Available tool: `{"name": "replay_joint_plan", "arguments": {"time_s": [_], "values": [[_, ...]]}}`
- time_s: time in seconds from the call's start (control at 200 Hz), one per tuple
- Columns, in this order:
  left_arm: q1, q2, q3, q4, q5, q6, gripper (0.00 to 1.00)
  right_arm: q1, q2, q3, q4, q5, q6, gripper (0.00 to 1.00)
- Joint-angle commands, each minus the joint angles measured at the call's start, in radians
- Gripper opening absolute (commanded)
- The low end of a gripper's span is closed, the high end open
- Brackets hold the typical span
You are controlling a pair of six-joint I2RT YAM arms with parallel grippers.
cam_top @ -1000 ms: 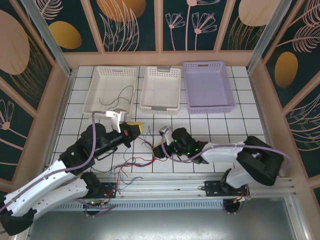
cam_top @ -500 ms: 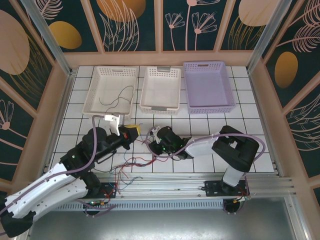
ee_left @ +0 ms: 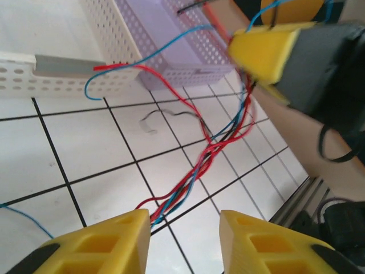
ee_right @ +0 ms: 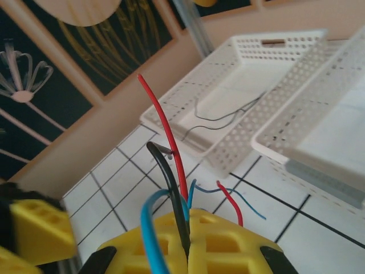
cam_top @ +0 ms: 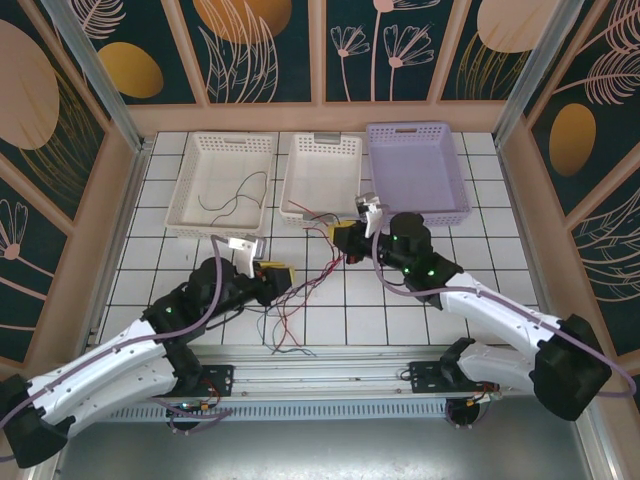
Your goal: Untangle the cables
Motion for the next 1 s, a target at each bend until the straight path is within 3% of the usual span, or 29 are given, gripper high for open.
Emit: {"name": "replay_joint_plan", "arguments": {"time_s": [0.0,0.26,0.51,0.991], "values": [[-0.005,0.034,-0.028,0.122,0.061,-0.021,0.41,-0.017,-0.038,0.043,-0.057,-0.097,-0.016,0.0],[-0.006,0.111,-0.095,0.322,0.228,-0.067,0.52,-0.064,-0.082,0.14,-0.085,-0.124,0.04,0.0],[-0.01,0.164,-0.123,0.468,0.343,-0.086,0.58,-0.075,-0.024,0.333,-0.166,-0.121,0.044,0.0],[-0.092,0.286,-0.097,0.569,0.397,-0.039,0.67,-0.077,0.037,0.387,-0.109,-0.242,0.104,0.0]]}}
